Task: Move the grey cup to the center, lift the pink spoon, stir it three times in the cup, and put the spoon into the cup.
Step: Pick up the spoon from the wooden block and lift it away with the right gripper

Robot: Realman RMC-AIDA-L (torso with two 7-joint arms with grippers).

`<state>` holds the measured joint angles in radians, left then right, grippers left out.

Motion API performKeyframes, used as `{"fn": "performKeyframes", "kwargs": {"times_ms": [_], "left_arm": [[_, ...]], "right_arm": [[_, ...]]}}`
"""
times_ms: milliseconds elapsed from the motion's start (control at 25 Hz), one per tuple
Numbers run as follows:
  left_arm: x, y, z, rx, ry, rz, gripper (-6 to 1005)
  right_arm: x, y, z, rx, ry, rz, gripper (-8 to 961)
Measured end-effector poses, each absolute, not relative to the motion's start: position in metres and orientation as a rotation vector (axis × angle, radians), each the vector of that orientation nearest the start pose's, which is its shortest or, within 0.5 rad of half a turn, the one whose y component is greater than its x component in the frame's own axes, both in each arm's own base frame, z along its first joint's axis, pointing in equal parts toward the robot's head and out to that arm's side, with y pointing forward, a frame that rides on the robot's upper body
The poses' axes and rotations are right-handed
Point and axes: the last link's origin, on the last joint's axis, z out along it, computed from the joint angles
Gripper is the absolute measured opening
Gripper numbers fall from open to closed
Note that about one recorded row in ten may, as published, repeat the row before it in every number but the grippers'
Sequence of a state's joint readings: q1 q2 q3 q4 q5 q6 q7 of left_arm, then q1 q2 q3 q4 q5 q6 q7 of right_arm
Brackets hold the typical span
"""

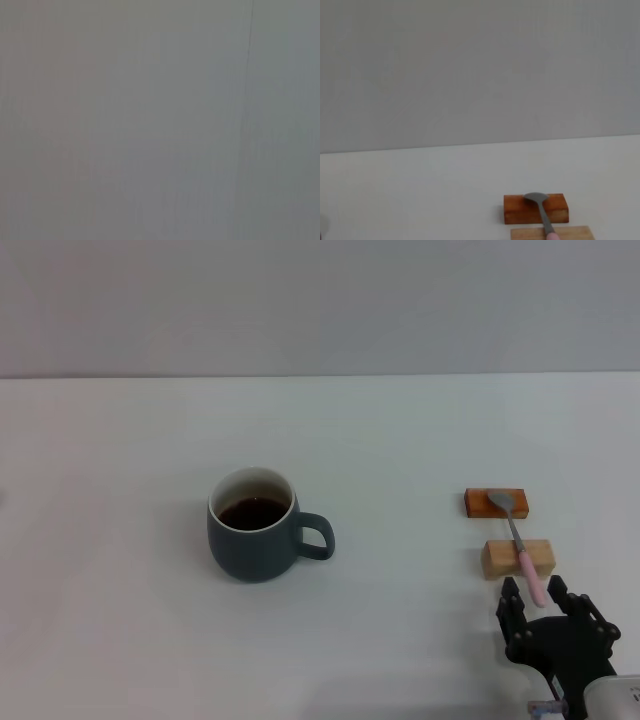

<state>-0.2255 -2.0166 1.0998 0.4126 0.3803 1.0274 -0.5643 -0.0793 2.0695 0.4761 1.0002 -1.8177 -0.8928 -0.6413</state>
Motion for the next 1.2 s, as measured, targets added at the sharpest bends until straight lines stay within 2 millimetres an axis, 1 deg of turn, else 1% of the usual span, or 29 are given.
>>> {"fn": "performKeyframes", "kwargs": {"times_ms": [160,440,960,1200], "left_arm": [[-0.3915,0.3096,0.0907,-1.41,-0.645,-0.716,17],[-0.3913,0.3094,0.091,-1.407,-0.645,-0.718,17],[-0.3904,0.3101,0.0912,-1.409,-0.641,-0.72,18],[-0.3904,0.3102,0.0913,-1.409,-0.642,-0.72,17]], "right_arm": [[0.2734,0.1986,-0.1136,-1.671,0.85,0.467,566],[0.2739,0.1983,-0.1134,-1.671,0.85,0.466,405],[0.275,0.1986,-0.1127,-1.665,0.852,0.463,399],[0.2754,0.1982,-0.1124,-1.66,0.856,0.463,367]]}}
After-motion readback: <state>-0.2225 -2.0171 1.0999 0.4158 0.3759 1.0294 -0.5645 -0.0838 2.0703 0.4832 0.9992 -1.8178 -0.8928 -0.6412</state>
